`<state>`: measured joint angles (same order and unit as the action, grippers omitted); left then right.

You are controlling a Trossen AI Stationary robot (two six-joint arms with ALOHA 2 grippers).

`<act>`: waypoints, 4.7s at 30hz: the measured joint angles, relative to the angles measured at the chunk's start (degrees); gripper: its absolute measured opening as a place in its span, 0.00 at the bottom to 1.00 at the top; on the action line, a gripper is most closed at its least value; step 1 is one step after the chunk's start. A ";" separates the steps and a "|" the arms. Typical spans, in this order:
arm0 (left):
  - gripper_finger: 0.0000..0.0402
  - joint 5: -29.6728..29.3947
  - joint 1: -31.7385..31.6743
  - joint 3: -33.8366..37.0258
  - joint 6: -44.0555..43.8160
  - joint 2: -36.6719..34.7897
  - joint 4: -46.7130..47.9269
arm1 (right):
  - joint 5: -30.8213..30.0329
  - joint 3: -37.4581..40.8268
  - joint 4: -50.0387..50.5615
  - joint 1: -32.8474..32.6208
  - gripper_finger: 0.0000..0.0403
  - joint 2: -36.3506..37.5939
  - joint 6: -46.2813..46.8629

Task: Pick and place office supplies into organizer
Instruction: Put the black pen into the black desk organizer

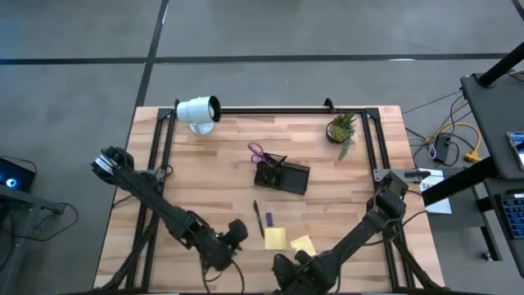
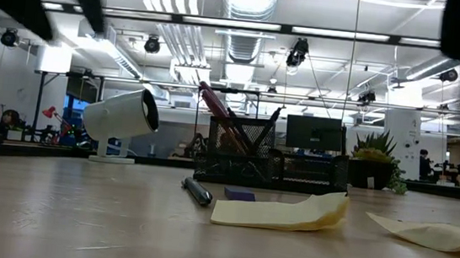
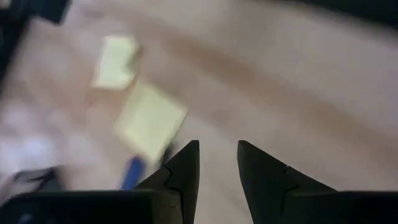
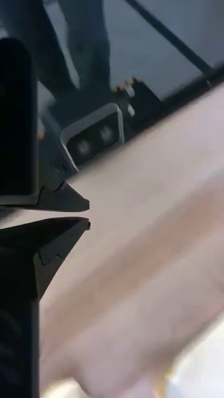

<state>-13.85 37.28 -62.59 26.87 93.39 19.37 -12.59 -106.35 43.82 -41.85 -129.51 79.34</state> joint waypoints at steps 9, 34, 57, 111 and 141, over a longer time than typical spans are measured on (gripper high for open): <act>0.23 -1.54 -13.25 0.37 7.92 4.84 -2.67 | -12.28 1.87 -0.99 2.80 0.04 -0.11 -0.29; 0.23 17.04 -29.05 2.36 27.50 12.05 -5.45 | -16.03 1.54 -1.30 6.37 0.04 -0.09 -3.20; 0.00 20.05 -28.79 1.27 17.06 13.16 5.61 | -15.90 1.56 -0.87 6.86 0.04 0.02 -2.05; 0.00 14.95 -27.78 13.25 10.39 -1.30 3.15 | -7.14 16.51 -20.44 18.00 0.04 3.78 -12.29; 0.00 14.83 -27.74 13.19 9.34 -1.52 2.17 | -6.44 15.96 -21.84 20.44 0.04 1.38 -17.87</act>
<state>0.98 9.54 -49.40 36.21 91.87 21.54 -19.03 -90.40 21.98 -21.40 -128.14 61.47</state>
